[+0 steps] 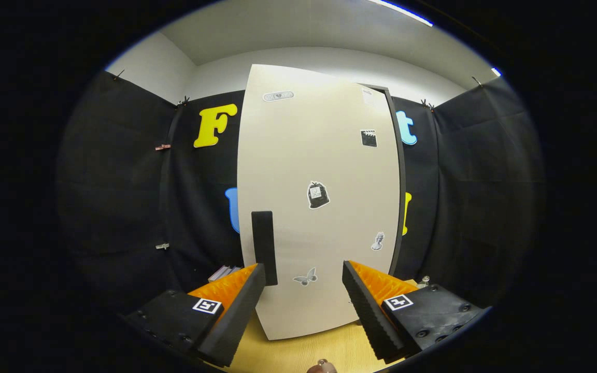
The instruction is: Open the shoe cabinet door, grab the shoes and put them into the shoe cabinet, then close the shoe cabinet door.
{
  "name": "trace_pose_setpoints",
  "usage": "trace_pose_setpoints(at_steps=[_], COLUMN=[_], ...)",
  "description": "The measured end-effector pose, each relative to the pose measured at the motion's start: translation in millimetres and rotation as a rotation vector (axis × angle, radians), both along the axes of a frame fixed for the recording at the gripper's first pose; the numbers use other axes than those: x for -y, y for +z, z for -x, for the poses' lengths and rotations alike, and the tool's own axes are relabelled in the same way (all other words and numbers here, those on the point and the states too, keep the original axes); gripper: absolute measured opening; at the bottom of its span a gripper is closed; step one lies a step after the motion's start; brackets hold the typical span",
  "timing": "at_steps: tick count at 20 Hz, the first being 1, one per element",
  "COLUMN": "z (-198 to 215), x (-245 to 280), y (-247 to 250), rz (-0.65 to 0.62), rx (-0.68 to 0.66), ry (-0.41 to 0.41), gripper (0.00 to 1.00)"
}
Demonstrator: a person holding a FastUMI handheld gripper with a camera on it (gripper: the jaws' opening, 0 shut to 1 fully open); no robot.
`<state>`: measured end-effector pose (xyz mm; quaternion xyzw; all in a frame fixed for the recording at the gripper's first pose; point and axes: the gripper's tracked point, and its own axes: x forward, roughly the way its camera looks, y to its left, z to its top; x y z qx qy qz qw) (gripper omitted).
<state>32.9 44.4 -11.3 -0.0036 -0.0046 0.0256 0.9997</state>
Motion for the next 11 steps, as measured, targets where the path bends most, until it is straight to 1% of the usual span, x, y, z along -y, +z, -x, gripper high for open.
trace_pose_setpoints(at_steps=[11], z=[-5.7], x=[6.7], y=[-1.7], rz=[0.005], rx=[-0.002], ry=[-0.008], gripper=[0.97])
